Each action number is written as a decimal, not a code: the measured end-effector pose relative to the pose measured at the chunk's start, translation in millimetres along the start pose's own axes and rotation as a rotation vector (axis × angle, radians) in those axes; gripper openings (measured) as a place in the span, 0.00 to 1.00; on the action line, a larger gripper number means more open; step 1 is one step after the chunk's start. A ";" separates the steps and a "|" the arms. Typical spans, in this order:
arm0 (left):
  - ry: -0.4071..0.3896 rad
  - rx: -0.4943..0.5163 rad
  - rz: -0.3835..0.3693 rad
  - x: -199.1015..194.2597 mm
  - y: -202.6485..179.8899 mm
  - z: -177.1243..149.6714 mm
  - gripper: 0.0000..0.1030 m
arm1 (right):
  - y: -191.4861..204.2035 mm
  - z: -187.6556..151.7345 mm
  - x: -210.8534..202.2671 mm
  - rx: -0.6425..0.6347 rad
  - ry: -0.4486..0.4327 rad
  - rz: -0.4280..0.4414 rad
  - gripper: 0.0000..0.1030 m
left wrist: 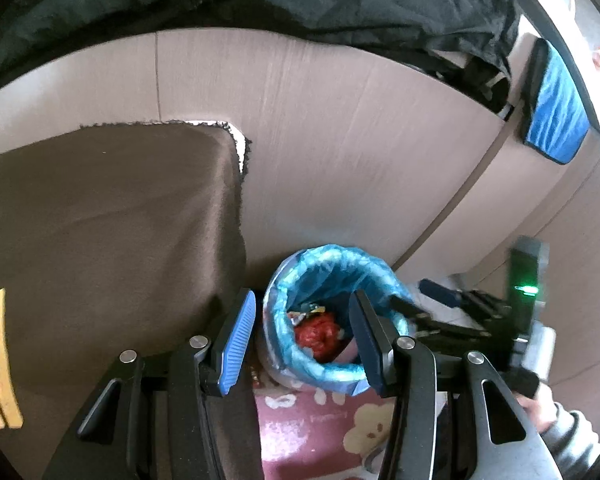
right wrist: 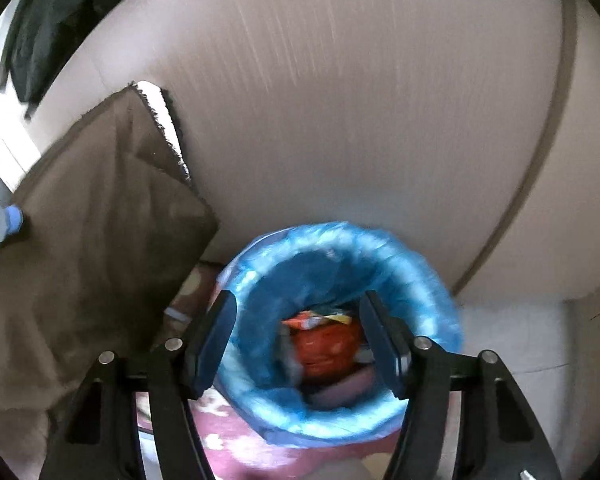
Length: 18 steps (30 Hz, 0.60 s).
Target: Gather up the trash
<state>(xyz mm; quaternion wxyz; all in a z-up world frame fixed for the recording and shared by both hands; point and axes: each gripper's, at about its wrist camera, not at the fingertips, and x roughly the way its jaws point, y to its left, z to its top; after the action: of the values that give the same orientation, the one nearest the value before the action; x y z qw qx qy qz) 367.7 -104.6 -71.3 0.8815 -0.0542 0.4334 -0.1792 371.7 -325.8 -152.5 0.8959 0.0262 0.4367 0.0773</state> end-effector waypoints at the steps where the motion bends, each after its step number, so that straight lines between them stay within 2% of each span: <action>1: -0.013 0.008 0.013 -8.1 -1.5 -4.3 0.48 | 5.2 -2.1 -13.7 -0.015 -0.015 -0.020 0.33; 3: -0.049 0.036 0.071 -32.9 -7.5 -19.5 0.48 | 8.6 -10.0 -45.3 -0.003 -0.040 -0.053 0.23; 7: -0.127 0.095 0.149 -86.9 -21.4 -60.1 0.48 | 26.0 -35.2 -116.6 0.043 -0.079 -0.047 0.24; 11: -0.141 0.139 0.215 -138.2 -40.2 -112.8 0.48 | 65.1 -77.9 -196.8 -0.018 -0.111 -0.043 0.26; 14: -0.144 0.172 0.252 -170.6 -52.5 -148.2 0.48 | 90.6 -107.7 -233.9 -0.035 -0.090 0.045 0.27; 15: -0.142 0.158 0.246 -181.3 -53.7 -158.5 0.48 | 100.4 -119.7 -246.5 -0.027 -0.085 0.050 0.27; 18: -0.114 0.091 0.226 -200.3 -54.5 -174.8 0.48 | 121.1 -141.6 -262.3 -0.044 -0.105 -0.056 0.27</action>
<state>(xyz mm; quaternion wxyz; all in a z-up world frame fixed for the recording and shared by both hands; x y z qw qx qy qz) 103.9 -72.2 -16.6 0.9210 0.0249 0.3771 -0.0948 87.3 -251.5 -21.8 0.9198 -0.0017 0.3878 0.0602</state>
